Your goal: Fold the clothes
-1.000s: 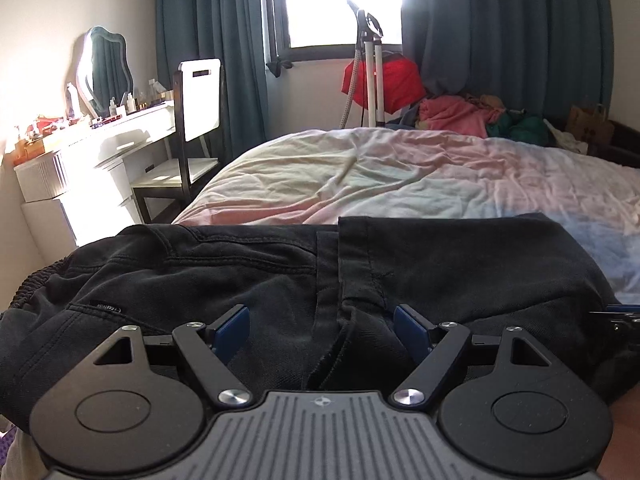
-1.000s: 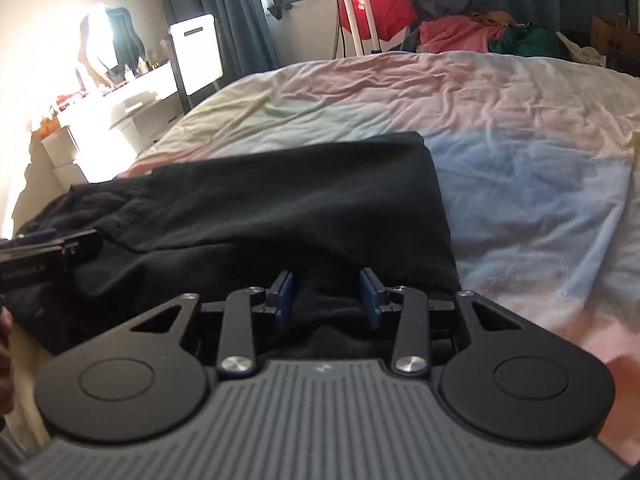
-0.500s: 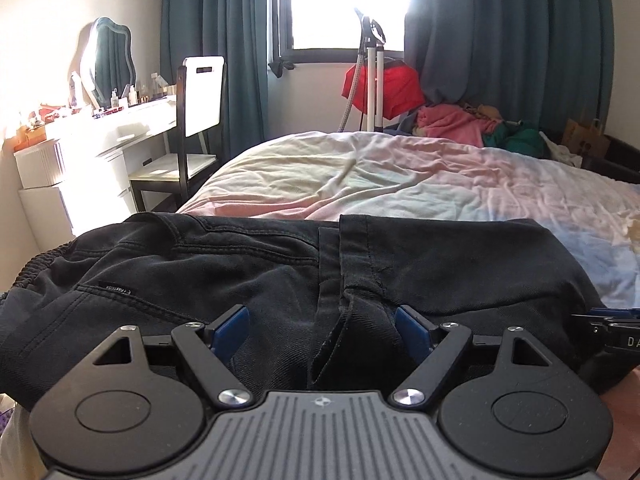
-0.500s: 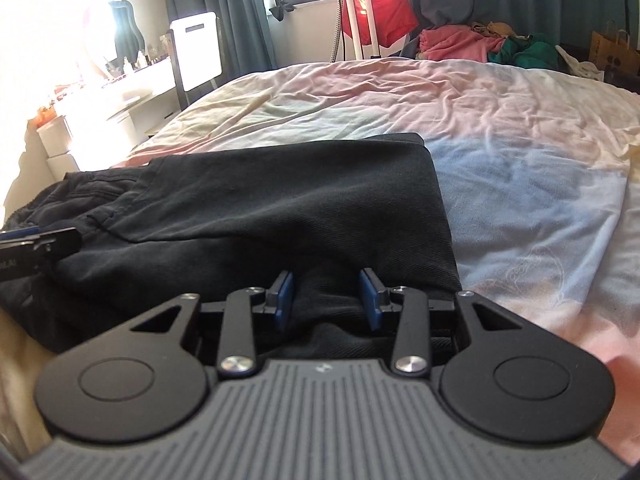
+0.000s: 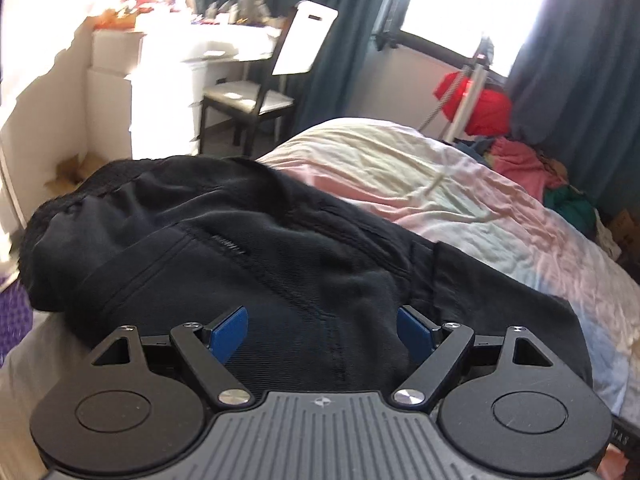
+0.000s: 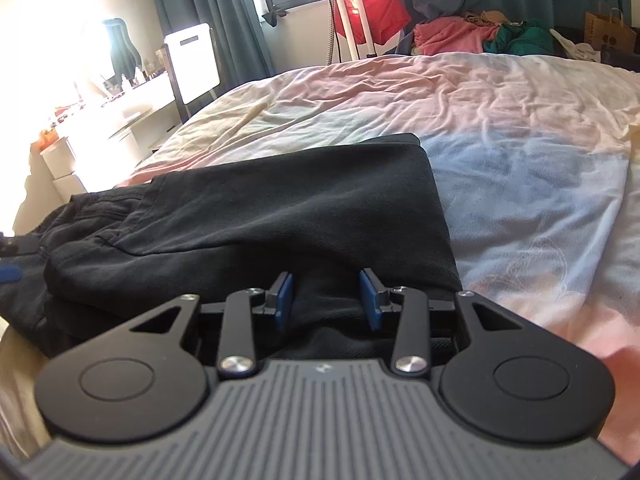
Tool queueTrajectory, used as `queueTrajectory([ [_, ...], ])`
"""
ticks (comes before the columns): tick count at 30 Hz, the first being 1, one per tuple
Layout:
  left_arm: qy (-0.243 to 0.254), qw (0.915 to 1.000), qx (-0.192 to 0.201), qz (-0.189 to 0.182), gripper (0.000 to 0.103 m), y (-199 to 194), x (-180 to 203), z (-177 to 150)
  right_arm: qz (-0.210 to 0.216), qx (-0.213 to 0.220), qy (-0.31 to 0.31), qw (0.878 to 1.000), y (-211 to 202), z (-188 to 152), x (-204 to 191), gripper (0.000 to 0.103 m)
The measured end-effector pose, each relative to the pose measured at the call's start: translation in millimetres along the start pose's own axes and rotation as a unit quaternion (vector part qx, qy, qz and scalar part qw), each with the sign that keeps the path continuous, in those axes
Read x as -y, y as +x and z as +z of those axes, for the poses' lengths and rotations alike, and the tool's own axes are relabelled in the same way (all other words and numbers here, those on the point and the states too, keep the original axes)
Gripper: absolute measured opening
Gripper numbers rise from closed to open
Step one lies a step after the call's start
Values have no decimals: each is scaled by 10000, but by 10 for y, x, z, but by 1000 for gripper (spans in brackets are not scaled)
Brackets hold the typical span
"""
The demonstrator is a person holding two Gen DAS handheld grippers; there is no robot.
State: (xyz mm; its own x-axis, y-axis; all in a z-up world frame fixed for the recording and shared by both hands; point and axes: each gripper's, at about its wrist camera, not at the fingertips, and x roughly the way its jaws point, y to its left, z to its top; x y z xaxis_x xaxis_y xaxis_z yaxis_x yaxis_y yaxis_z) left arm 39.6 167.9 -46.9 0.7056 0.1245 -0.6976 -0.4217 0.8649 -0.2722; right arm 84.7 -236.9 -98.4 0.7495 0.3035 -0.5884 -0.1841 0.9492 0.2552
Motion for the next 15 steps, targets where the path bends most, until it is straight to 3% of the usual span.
queueTrajectory([
  [3, -965, 9946, -323, 209, 83, -53, -432, 104, -21, 11, -50, 10000, -2, 2, -16, 40],
  [5, -1611, 9854, -482, 257, 83, -111, -715, 147, -32, 16, -70, 10000, -1, -1, -26, 40],
  [8, -2617, 9628, -661, 145, 84, -185, -1059, 102, -40, 9, -75, 10000, -5, 5, -26, 40],
  [10, -3120, 9453, -877, 381, 91, -199, -1225, 24, -54, 4, -78, 10000, -7, 10, -32, 40],
  [13, -3371, 9365, -901, 360, 90, -178, -1376, -60, -68, 16, -103, 9999, -19, 7, -35, 40],
  [15, -3468, 9349, -743, 149, 90, -134, -1442, -88, -71, 20, -107, 9999, -27, 6, -36, 40],
])
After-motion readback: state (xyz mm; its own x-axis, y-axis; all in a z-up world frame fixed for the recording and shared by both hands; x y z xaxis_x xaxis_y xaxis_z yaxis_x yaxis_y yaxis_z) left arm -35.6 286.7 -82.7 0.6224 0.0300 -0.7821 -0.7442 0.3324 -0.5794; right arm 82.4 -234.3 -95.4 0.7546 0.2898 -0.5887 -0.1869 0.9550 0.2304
